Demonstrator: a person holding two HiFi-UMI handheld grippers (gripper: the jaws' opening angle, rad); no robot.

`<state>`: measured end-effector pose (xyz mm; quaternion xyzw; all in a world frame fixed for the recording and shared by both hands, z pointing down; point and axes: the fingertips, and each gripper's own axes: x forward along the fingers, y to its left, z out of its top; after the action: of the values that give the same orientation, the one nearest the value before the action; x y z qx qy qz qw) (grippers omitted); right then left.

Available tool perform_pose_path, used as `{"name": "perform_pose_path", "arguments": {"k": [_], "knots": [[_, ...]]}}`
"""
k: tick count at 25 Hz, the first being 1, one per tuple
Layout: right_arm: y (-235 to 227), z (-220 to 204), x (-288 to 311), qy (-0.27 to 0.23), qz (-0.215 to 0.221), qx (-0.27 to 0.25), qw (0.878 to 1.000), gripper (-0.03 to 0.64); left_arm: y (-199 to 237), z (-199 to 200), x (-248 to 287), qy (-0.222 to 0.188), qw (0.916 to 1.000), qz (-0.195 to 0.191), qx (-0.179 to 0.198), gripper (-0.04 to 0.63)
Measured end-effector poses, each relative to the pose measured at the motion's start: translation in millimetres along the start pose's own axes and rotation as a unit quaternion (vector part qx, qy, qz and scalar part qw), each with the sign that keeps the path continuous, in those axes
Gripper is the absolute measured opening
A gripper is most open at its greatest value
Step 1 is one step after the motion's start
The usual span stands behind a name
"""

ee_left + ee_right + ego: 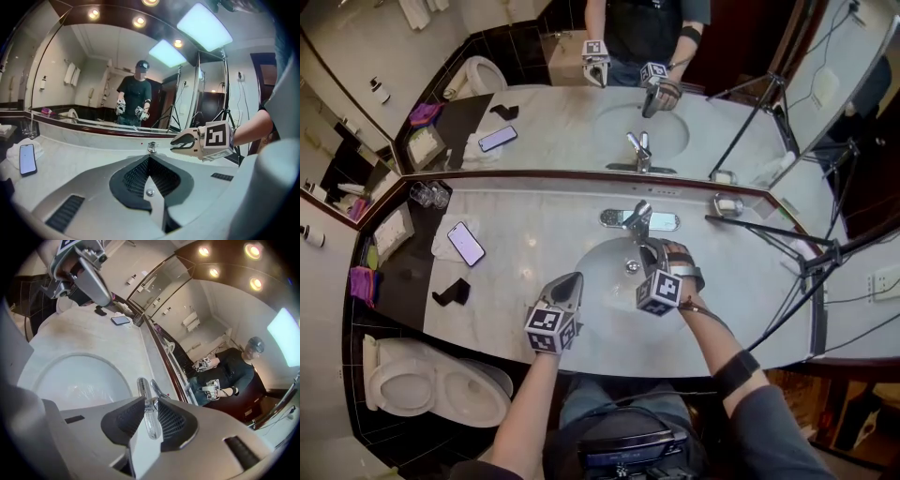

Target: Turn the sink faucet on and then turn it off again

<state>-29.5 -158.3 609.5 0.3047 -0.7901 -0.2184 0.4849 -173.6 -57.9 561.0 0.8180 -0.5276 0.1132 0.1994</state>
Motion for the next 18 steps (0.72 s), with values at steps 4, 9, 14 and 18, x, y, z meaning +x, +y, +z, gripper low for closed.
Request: {"name": "perform_pose_path", "arguments": {"k": [4,9,14,18], "knots": [[-13,-9,-35,-0.008,-0.014,0.045,0.999,0.050,-11,8,-6,-0.004,1.0000,-0.003,0.006,0.003],[-17,-25,-73,-0.011,-0.026,0.098,0.995,0.028,-23,17,-15,-0.007,0.9998,-0.006,0.016,0.003],[-20,-48,-102,-0.012,-0.036,0.163,0.986,0.028,-35,23,-21,-0.007,0.9997,-0.010,0.023,0.003],[-23,-71,-121,-0.011,-0.036,0.228,0.973,0.028,-44,27,-23,-0.008,0.9994,-0.014,0.031,0.003]]}}
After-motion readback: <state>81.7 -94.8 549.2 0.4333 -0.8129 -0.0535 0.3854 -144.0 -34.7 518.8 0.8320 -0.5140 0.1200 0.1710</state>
